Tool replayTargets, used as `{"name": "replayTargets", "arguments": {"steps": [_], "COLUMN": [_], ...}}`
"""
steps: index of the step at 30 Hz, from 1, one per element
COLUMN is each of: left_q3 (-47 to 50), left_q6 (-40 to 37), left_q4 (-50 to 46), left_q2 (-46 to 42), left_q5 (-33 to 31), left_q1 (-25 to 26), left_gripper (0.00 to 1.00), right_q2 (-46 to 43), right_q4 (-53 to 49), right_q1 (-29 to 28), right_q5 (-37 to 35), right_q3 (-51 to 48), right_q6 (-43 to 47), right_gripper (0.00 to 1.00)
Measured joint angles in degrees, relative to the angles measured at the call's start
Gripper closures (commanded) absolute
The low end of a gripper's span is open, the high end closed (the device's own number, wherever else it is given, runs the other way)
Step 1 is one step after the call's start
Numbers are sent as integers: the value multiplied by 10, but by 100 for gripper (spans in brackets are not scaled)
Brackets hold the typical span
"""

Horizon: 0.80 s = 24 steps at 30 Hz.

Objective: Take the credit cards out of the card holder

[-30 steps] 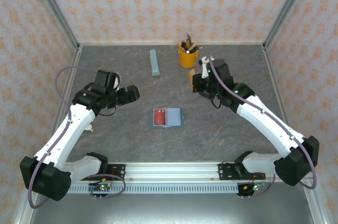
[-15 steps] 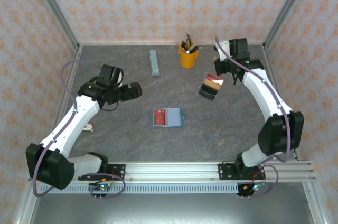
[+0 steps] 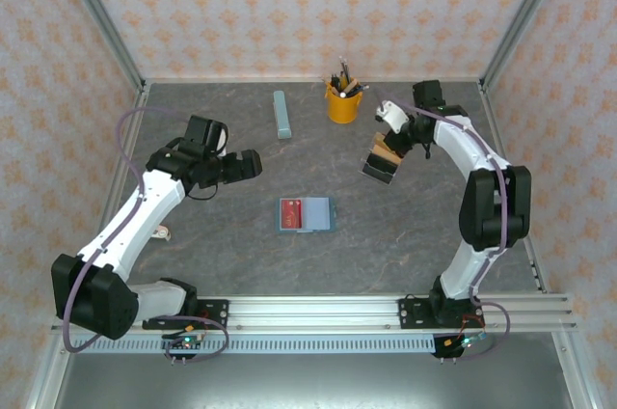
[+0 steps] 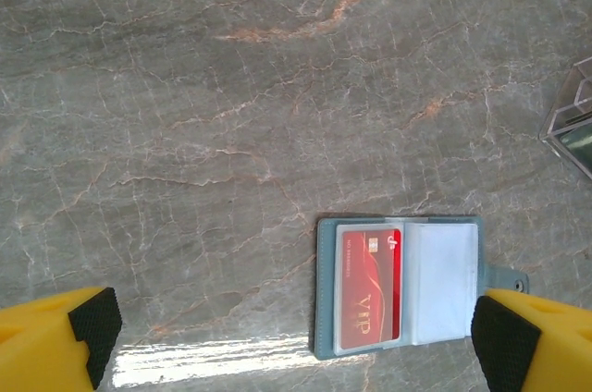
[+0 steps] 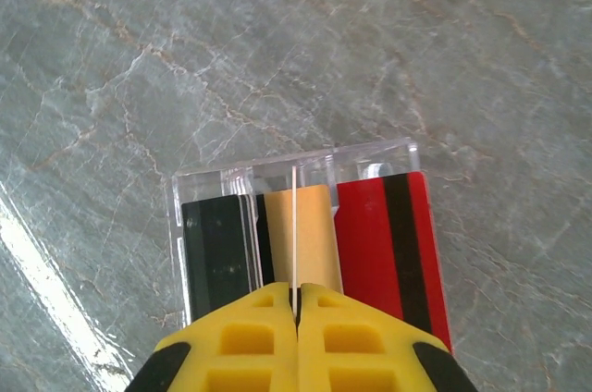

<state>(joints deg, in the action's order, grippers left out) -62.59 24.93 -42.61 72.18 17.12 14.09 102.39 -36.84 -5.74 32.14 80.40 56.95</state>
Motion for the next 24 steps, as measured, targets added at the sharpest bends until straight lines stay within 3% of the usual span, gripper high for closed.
{"name": "replayTargets", "arguments": {"steps": [11, 24], "left_q3": [0, 0], "left_q6": [0, 0], "left_q4": [0, 1], "left_q2": [9, 14], "left_q5": [22, 37], "left_q1": [0, 0], "left_gripper": [0, 0], "right_q2": [29, 26], "right_q4": [-8, 35], "right_q1": [4, 4], "right_q5": [15, -9], "right_q3": [9, -2], "right_q6": [46, 37], "right_gripper": [99, 74]}}
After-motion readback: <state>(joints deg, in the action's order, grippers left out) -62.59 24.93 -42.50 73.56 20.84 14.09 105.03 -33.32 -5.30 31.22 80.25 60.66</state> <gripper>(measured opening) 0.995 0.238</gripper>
